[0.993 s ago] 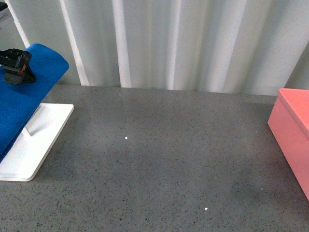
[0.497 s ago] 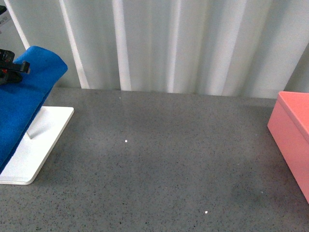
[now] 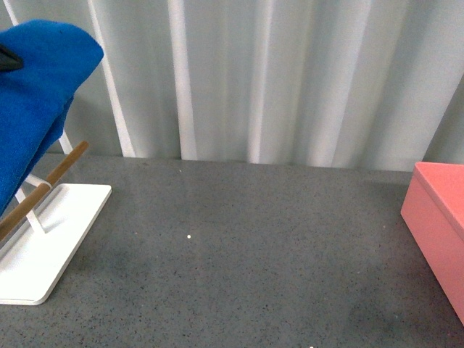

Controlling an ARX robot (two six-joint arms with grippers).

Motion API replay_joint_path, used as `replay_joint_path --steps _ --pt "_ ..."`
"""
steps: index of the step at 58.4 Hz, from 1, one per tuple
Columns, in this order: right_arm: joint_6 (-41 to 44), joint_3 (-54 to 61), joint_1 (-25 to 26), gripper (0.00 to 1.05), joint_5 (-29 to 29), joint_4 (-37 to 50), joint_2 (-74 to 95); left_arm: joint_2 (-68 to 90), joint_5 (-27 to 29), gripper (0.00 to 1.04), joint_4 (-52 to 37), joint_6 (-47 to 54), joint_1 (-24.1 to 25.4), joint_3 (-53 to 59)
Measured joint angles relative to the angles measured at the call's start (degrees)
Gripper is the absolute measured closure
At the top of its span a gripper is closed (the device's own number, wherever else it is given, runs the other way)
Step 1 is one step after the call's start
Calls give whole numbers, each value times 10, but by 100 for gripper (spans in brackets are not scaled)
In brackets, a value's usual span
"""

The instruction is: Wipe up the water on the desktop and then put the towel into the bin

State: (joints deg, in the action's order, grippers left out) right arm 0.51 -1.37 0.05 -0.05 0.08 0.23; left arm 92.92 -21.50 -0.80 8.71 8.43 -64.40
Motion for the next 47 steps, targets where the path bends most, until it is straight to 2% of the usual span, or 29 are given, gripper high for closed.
replay_joint_path --steps 9,16,34,40,47 --pt "0 0 0 7 0 0 0 -101 -72 100 -16 -89 -37 47" --pt "0 0 0 7 0 0 0 -151 -106 100 -59 -169 -91 78" --pt "0 0 0 7 0 0 0 -151 -63 100 -121 -258 -235 103" --pt "0 0 0 7 0 0 0 -138 -42 100 -124 -257 -258 108" --pt "0 0 0 7 0 0 0 -132 -39 100 -124 -257 -261 112"
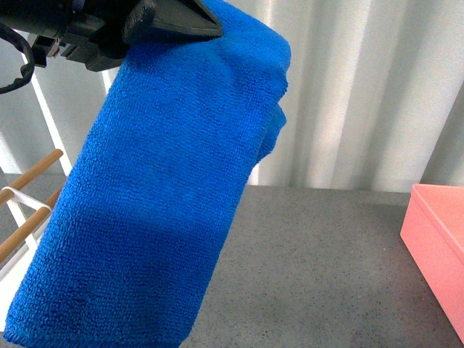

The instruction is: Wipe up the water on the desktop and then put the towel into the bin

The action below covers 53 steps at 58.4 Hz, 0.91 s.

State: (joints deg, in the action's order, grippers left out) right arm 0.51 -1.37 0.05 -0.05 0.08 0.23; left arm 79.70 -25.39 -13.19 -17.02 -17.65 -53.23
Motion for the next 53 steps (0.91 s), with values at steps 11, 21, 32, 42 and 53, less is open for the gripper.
replay_joint_path --steps 11,21,32,42,53 --pt "-7 -54 71 7 -153 -68 145 0 2 100 0 0 1 0" --pt "-30 -126 101 7 -361 87 386 0 2 100 0 0 0 0" --pt "-104 -165 42 7 -495 271 596 0 2 100 0 0 0 0" --pt "-221 -195 -25 7 -527 456 749 0 2 100 0 0 0 0" --pt "-311 -245 -95 7 -512 570 868 0 2 100 0 0 0 0"
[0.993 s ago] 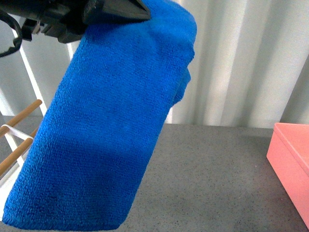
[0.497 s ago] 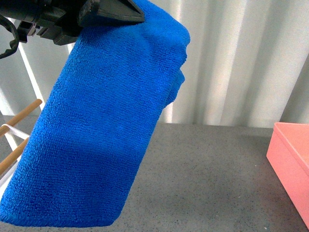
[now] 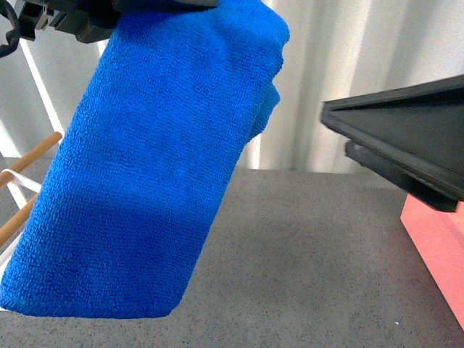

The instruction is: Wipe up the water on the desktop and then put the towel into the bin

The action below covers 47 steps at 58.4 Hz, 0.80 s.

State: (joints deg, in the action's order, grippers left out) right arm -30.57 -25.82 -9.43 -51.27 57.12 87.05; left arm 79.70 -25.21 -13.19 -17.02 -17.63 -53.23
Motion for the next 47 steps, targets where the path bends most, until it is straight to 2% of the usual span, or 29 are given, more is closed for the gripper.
replay_joint_path --steps 9,19,35,47 --pt "-10 -45 -45 7 12 7 64 0 0 100 0 0 0 0" --pt "-7 -93 -79 7 -1 9 110 0 0 100 0 0 0 0" --pt "-14 -168 -94 7 -17 14 143 0 0 100 0 0 0 0" --pt "-14 -220 -108 7 -14 -32 153 0 0 100 0 0 0 0"
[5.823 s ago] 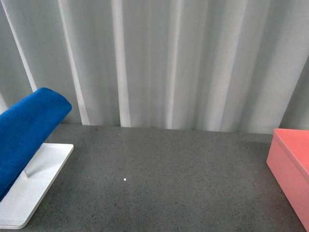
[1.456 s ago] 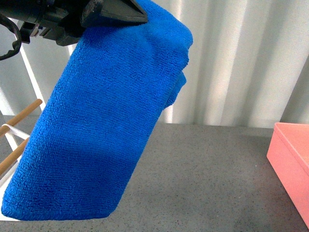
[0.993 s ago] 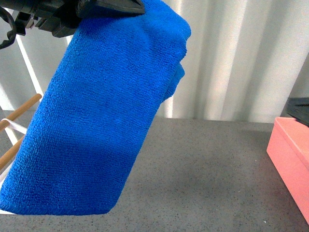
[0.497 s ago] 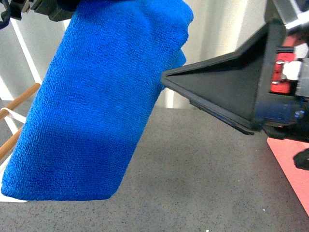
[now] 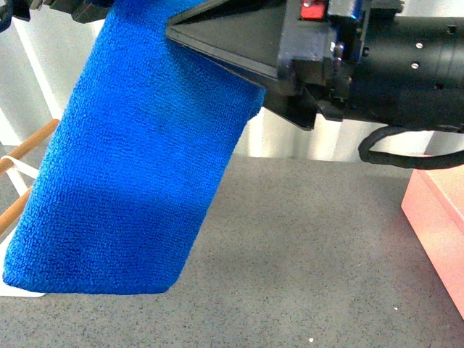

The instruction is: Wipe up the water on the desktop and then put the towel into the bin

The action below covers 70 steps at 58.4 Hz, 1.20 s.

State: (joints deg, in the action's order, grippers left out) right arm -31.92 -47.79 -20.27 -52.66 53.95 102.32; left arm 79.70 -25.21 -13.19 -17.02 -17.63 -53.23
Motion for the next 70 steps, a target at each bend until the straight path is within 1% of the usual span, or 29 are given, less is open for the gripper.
replay_joint_path --steps 2,6,9,10,21,22,25,30,32,36,39,48,52,53,55,59,62,64,70 --pt "-1 -4 -2 9 5 -13 1 0 0 100 0 0 0 0" --pt "-1 -14 -9 19 17 -39 2 0 0 100 0 0 0 0" --pt "-1 -17 -11 24 19 -43 3 0 2 100 0 0 0 0" --pt "-1 -19 -13 28 22 -47 3 0 2 100 0 0 0 0" --pt "-3 -26 -24 52 45 -64 3 0 4 100 0 2 0 0" --pt "-4 -27 -25 56 46 -65 3 0 5 100 0 2 0 0" --pt "-6 -28 -26 61 46 -64 3 0 6 100 0 2 1 0" --pt "-5 -31 -26 77 52 -71 3 0 7 100 0 2 1 0" --pt "-4 -31 -26 85 57 -75 3 0 7 100 0 2 1 0" --pt "-2 -31 -26 96 61 -76 2 1 8 99 0 2 1 0" --pt "2 -31 -26 100 69 -76 0 1 7 89 0 2 1 0" --pt "14 -31 -19 100 80 -99 -1 1 1 69 0 2 1 0" --pt "20 -31 -14 100 81 -113 -1 1 1 55 0 2 1 0" --pt "22 -31 -12 100 81 -116 -1 1 1 53 0 2 1 0" --pt "23 -31 -11 100 82 -120 -1 1 1 46 0 2 1 0" --pt "25 -31 -7 100 82 -120 -1 1 1 37 0 2 1 0" --pt "28 -31 -6 100 82 -121 -2 1 1 28 0 2 1 0" --pt "30 -31 -5 100 82 -121 -3 1 1 25 0 2 1 0" --pt "33 -30 -5 100 82 -123 -4 1 1 9 0 2 1 0"
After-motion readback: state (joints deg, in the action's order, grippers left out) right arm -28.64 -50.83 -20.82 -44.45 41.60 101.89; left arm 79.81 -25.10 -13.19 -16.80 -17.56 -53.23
